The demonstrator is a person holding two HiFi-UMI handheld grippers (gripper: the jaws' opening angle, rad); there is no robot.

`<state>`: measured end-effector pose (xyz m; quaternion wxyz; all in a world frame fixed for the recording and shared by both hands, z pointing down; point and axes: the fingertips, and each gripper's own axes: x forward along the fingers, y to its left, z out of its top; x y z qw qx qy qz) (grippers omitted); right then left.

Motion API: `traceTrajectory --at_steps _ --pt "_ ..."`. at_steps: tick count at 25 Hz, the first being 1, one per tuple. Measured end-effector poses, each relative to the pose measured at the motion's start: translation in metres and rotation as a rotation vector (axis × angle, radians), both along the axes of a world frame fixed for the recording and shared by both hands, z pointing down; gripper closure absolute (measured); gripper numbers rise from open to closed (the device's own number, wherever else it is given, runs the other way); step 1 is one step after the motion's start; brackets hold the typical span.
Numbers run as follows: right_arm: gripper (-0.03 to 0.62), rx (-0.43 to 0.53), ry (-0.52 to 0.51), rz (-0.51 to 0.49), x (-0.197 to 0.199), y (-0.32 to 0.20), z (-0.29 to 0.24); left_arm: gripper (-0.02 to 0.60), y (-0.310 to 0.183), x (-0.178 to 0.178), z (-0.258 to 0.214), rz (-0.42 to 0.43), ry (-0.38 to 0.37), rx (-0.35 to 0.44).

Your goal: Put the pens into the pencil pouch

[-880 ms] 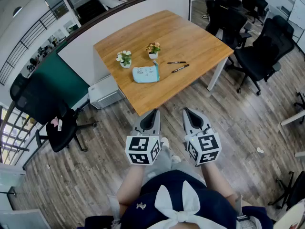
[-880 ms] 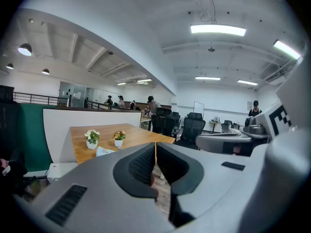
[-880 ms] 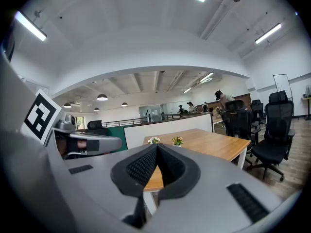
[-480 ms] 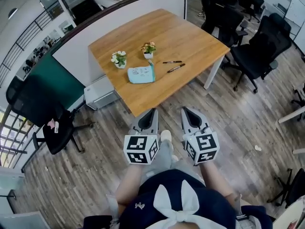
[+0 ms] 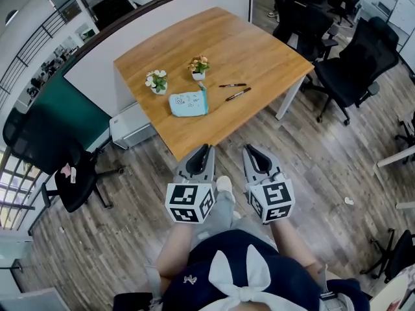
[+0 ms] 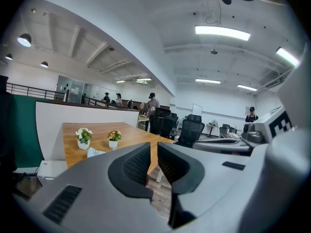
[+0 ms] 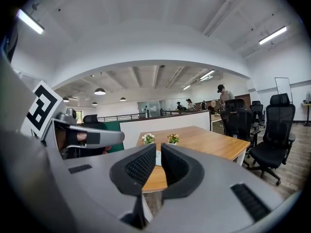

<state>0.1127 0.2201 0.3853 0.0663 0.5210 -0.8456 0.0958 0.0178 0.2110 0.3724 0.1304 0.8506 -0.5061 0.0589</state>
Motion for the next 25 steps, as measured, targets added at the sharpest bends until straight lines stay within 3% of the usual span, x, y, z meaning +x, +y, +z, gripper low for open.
traceTrajectory --at_steps 1,4,7,25 --pt "0.554 -0.002 0.0 -0.005 -0.001 -0.004 0.001 0.54 -0.004 0.0 0.0 0.002 0.003 -0.001" --pt "0.508 -0.008 0.005 -0.007 -0.001 -0.018 0.002 0.417 -0.017 0.002 0.002 0.021 0.014 -0.019" --pt "0.474 -0.018 0.007 -0.001 0.003 -0.033 0.005 0.376 -0.032 0.003 0.007 0.024 0.006 -0.034" --pt "0.47 -0.101 0.033 0.007 0.011 -0.138 0.031 0.368 -0.149 -0.011 0.041 -0.022 -0.032 -0.127"
